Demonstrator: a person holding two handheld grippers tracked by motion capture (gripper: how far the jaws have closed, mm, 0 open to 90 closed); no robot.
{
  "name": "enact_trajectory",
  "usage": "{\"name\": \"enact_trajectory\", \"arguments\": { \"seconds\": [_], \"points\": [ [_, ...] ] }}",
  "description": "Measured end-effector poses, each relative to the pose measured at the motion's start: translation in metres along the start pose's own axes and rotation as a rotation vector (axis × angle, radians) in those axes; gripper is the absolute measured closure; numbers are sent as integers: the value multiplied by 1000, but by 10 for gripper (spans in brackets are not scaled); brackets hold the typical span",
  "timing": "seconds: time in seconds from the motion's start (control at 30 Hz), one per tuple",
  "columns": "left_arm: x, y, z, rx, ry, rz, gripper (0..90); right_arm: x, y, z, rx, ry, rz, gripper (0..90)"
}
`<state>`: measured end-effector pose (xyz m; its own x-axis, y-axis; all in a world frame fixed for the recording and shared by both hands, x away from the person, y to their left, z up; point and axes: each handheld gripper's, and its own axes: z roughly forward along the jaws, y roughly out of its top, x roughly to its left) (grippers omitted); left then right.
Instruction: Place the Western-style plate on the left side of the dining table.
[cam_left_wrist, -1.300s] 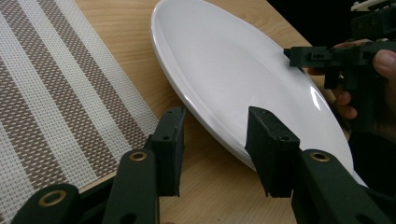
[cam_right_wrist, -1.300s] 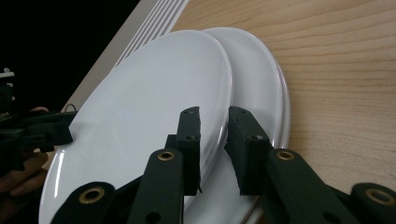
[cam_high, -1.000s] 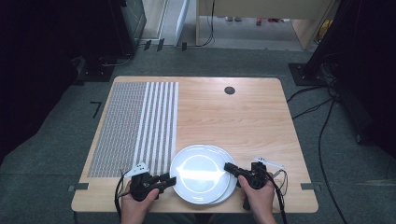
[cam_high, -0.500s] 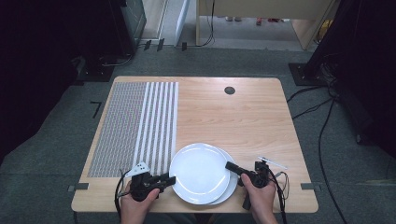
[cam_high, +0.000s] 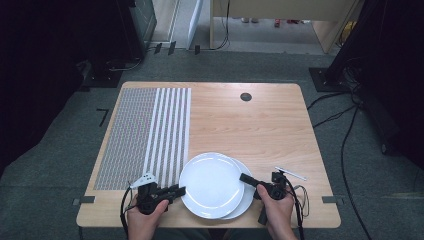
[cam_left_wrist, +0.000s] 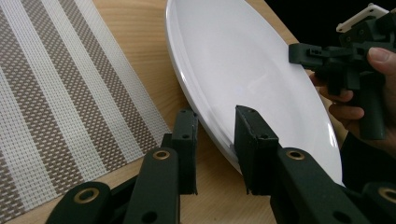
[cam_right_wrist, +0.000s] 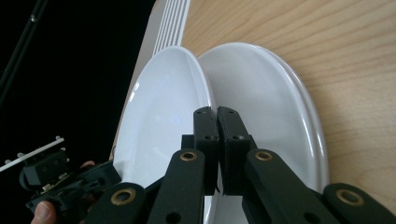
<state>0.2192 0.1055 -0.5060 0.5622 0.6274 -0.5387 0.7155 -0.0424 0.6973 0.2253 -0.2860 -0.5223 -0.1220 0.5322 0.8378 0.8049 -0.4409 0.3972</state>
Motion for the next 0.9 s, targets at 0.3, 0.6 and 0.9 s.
{"name": "enact_trajectory", "arguments": {
  "seconds": [0.3, 0.6, 0.9],
  "points": [
    [1, 14, -11, -25, 31, -6, 716, 19, 10, 7, -15, 16, -21, 886],
    [11, 32, -26, -46, 61, -25, 718, 40, 22, 24, -24, 37, -36, 886],
    [27, 49, -40, -55, 95, -47, 720, 59, 34, 50, -13, 38, -51, 886]
  ]
}}
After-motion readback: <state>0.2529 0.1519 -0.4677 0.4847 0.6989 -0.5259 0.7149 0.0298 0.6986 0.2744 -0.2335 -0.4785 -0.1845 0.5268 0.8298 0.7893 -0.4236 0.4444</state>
